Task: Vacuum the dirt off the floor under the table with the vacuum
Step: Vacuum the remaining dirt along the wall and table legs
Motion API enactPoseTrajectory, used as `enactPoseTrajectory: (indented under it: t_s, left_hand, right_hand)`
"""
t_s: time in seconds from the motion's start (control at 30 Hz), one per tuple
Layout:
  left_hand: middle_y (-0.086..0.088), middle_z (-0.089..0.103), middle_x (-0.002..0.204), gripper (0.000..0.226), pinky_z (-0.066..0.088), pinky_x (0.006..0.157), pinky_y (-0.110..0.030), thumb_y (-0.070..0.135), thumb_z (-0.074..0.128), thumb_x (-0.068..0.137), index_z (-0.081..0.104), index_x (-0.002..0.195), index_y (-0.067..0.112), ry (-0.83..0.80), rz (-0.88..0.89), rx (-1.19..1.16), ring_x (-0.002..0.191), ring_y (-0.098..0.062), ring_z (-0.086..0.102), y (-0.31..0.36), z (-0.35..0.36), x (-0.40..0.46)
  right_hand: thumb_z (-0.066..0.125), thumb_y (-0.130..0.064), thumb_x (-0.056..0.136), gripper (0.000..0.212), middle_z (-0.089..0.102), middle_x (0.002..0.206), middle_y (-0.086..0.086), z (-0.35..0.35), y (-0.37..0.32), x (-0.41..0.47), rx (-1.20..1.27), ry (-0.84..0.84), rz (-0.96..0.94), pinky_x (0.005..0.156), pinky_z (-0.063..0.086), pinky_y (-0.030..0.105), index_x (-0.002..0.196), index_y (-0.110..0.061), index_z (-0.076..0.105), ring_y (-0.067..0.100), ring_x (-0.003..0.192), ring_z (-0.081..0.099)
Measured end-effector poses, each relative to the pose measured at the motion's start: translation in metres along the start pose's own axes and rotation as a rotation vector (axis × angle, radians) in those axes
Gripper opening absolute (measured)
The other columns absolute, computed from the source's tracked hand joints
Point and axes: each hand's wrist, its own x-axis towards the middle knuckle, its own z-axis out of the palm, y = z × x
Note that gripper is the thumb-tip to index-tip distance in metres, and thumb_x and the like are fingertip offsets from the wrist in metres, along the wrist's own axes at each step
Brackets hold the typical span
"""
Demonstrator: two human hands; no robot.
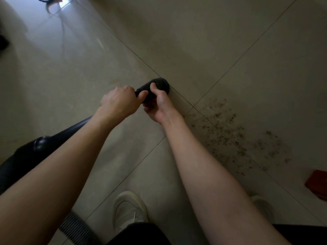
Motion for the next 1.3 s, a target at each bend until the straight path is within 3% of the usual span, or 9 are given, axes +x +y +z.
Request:
enactPoseTrajectory:
  t_s: [0.1, 0.23, 0.37, 0.57, 0.7, 0.87, 1.3]
  left_hand:
    - [-0.006, 0.057, 0.065, 0.052, 0.037, 0.042, -0.024, 0.056, 0.031, 0.095, 0.058, 0.094, 0.011, 0.005, 0.007, 0.031, 0.054, -0.016, 0.057, 0.005, 0.002, -0.002]
    - [-0.004, 0.056, 0.063, 0.049, 0.037, 0.042, -0.023, 0.056, 0.031, 0.095, 0.056, 0.089, 0.014, 0.005, 0.053, 0.013, 0.053, -0.015, 0.055, 0.007, 0.012, -0.014]
    - [-0.002, 0.055, 0.065, 0.047, 0.037, 0.043, -0.024, 0.057, 0.032, 0.094, 0.056, 0.093, 0.016, -0.021, 0.087, 0.023, 0.054, -0.013, 0.054, 0.008, 0.022, -0.032]
    - [-0.001, 0.051, 0.067, 0.053, 0.037, 0.045, -0.025, 0.059, 0.033, 0.093, 0.059, 0.103, 0.015, -0.012, 0.07, 0.068, 0.057, -0.013, 0.051, -0.003, 0.026, -0.048]
    - [-0.001, 0.052, 0.069, 0.052, 0.04, 0.049, -0.026, 0.06, 0.034, 0.092, 0.06, 0.104, 0.016, -0.022, 0.077, 0.072, 0.06, -0.015, 0.054, -0.002, 0.028, -0.054]
    - [-0.001, 0.054, 0.071, 0.055, 0.043, 0.053, -0.027, 0.062, 0.032, 0.091, 0.061, 0.103, 0.017, -0.034, 0.099, 0.059, 0.065, -0.018, 0.058, 0.005, 0.031, -0.059]
    - [-0.002, 0.051, 0.066, 0.054, 0.036, 0.044, -0.023, 0.059, 0.03, 0.094, 0.059, 0.096, 0.014, -0.001, 0.13, 0.029, 0.055, -0.015, 0.052, 0.047, 0.029, -0.045]
  right_hand:
    - [0.043, -0.035, 0.1, 0.03, 0.059, 0.076, 0.002, -0.004, 0.001, -0.004, 0.017, -0.007, 0.008, 0.055, 0.031, 0.023, 0.093, -0.01, 0.058, 0.012, 0.063, 0.049]
    - [0.043, -0.036, 0.099, 0.039, 0.061, 0.084, 0.005, -0.019, 0.014, -0.011, 0.038, 0.026, -0.003, 0.057, 0.034, 0.023, 0.121, -0.007, 0.055, 0.013, 0.069, 0.052]
    - [0.045, -0.036, 0.099, 0.039, 0.062, 0.084, 0.005, -0.034, 0.034, -0.02, 0.084, 0.051, -0.003, 0.054, 0.034, 0.021, 0.122, -0.006, 0.055, 0.011, 0.067, 0.054]
    - [0.044, -0.036, 0.099, 0.028, 0.061, 0.073, 0.0, -0.033, 0.051, -0.029, 0.083, 0.029, 0.014, 0.05, 0.03, 0.021, 0.094, -0.013, 0.059, 0.01, 0.062, 0.051]
    - [0.044, -0.036, 0.099, 0.028, 0.061, 0.068, -0.002, -0.037, 0.056, -0.034, 0.093, 0.03, 0.021, 0.049, 0.03, 0.02, 0.089, -0.014, 0.059, 0.009, 0.06, 0.05]
    - [0.046, -0.037, 0.098, 0.026, 0.063, 0.071, -0.001, -0.048, 0.058, -0.038, 0.095, 0.055, 0.01, 0.046, 0.032, 0.019, 0.095, -0.014, 0.06, 0.009, 0.059, 0.052]
    - [0.046, -0.035, 0.099, 0.04, 0.063, 0.086, 0.005, -0.069, 0.02, -0.04, 0.113, 0.135, -0.02, 0.057, 0.036, 0.021, 0.124, -0.006, 0.055, 0.014, 0.073, 0.056]
